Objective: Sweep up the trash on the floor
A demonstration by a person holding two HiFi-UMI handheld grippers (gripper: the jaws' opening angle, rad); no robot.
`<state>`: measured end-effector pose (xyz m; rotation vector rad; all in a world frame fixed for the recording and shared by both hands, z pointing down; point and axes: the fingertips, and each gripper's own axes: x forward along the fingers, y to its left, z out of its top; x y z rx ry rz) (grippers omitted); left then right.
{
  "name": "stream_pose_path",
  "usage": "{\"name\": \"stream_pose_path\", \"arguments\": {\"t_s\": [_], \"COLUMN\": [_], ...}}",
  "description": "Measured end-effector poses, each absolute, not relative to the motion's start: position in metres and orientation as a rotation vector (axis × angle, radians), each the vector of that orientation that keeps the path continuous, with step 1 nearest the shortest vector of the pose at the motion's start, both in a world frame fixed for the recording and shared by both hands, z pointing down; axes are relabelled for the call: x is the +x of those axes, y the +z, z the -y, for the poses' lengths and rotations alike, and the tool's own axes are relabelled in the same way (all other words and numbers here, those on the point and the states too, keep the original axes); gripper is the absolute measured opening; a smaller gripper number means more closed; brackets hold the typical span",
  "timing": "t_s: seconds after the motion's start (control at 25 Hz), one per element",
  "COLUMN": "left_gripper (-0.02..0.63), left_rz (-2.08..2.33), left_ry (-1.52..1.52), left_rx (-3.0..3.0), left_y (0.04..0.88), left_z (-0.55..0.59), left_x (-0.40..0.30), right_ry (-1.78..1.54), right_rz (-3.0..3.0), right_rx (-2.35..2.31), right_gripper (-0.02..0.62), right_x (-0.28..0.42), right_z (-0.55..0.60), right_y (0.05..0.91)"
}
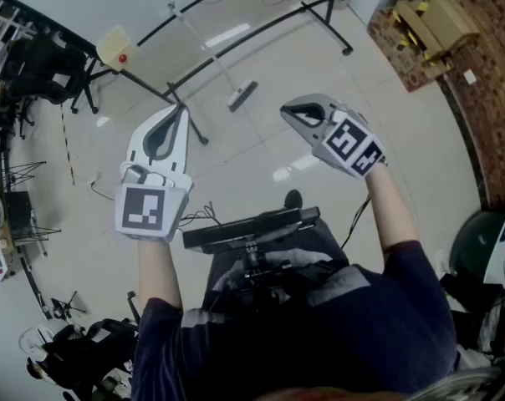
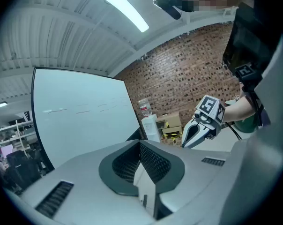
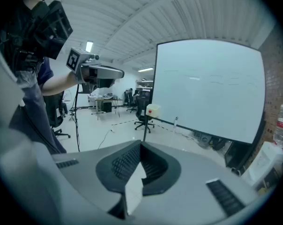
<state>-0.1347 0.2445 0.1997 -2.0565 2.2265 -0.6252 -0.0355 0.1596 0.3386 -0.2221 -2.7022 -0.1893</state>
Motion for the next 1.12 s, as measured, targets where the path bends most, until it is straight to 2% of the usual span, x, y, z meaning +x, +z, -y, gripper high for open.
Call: {"name": "stream_pose_path", "arguments": {"t_s": [0.28, 0.64, 0.84, 1.12], "left_gripper": [0.000, 0.000, 0.000, 0.000], "left_rz": [-2.306, -2.319, -2.305, -2.246], "left_ry": [-0.772, -0.719, -0.707, -0.767], "left_rx": [-2.056, -2.121, -2.133, -2.197], "left_y": [0.233, 0.274, 0.297, 0.329], "left_z": [-0.219, -0.181, -0.134, -0.078], "left_x": [-0.158, -0.230, -0.298, -0.410], "right_ry": [-0.175, -0.160, -0.158, -0.133], "right_rz": [2.610, 2.589, 2.554, 2.559], "right_rx": [-0.331, -0.280, -0.204, -0.117], "right_gripper": [0.017, 0.017, 0.017, 0.017], "right_x": [-0.038, -0.080, -0.128, -0.248], "right_z": [-0.137, -0.097, -0.050, -0.003], "right_y": [0.371, 0.371, 0.376, 0.375]}}
